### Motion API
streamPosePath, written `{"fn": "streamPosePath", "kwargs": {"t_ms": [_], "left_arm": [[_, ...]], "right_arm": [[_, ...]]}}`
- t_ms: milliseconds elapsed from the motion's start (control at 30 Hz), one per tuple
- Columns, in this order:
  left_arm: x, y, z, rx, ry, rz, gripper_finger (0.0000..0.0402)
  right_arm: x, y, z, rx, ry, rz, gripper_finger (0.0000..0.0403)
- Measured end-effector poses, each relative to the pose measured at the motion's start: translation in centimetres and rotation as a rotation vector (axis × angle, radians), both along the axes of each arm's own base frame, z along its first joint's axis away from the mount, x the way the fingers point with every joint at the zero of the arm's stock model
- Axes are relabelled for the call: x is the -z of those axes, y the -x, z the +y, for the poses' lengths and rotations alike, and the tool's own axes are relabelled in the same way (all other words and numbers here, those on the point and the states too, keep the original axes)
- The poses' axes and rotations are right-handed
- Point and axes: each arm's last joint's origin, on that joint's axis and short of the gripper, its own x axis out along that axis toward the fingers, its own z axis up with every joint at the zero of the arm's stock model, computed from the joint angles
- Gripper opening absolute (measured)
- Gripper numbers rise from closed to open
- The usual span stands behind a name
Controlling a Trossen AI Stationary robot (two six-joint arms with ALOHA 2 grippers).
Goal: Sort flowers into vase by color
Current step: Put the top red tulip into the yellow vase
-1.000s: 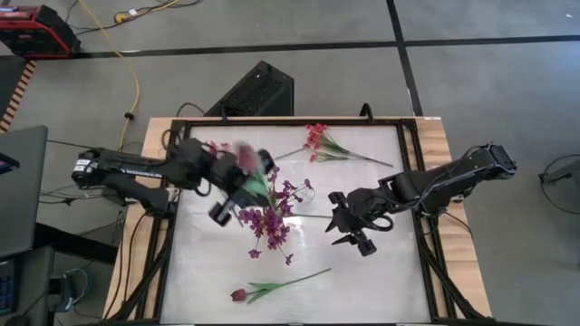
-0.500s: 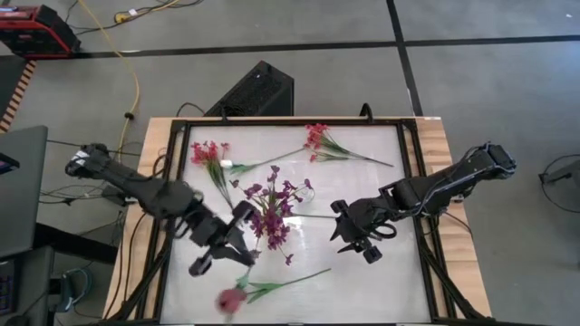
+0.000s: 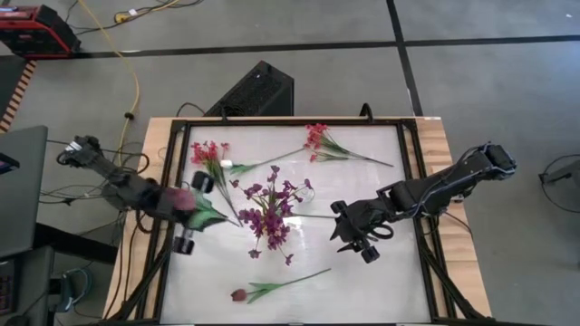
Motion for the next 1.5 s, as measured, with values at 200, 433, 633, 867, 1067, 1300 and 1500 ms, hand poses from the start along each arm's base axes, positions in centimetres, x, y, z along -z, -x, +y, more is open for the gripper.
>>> {"fn": "streamPosePath", "kwargs": {"t_ms": [200, 433, 633, 867, 1067, 1300, 1500], "left_arm": [[4.0, 3.3, 2.3, -0.063, 0.115, -0.151, 0.0000], [8.4, 4.3, 3.7, -0.133, 0.190, -0.214, 0.0000], [10.7, 3.1, 4.5, -0.173, 0.239, -0.171, 0.0000], [11.8, 1.1, 4.7, -0.198, 0.250, -0.182, 0.0000], [13.6, -1.0, 4.3, -0.202, 0.287, -0.111, 0.0000], [14.2, -4.6, 3.3, -0.232, 0.267, -0.037, 0.0000], [13.7, -5.5, 3.0, -0.250, 0.224, -0.051, 0.0000]], "right_arm": [[0.0, -0.1, -0.2, 0.023, -0.015, 0.007, 0.0203], [-0.1, -0.7, -1.5, 0.077, -0.022, -0.012, 0.0203], [-0.4, -1.4, -3.2, 0.139, -0.032, -0.048, 0.0203], [-0.6, -1.9, -4.8, 0.199, -0.039, -0.068, 0.0203], [-0.6, -2.0, -5.1, 0.210, -0.042, -0.075, 0.0203], [-0.6, -2.0, -5.1, 0.209, -0.042, -0.071, 0.0203], [-0.5, -1.9, -4.9, 0.203, -0.041, -0.058, 0.0203]]}}
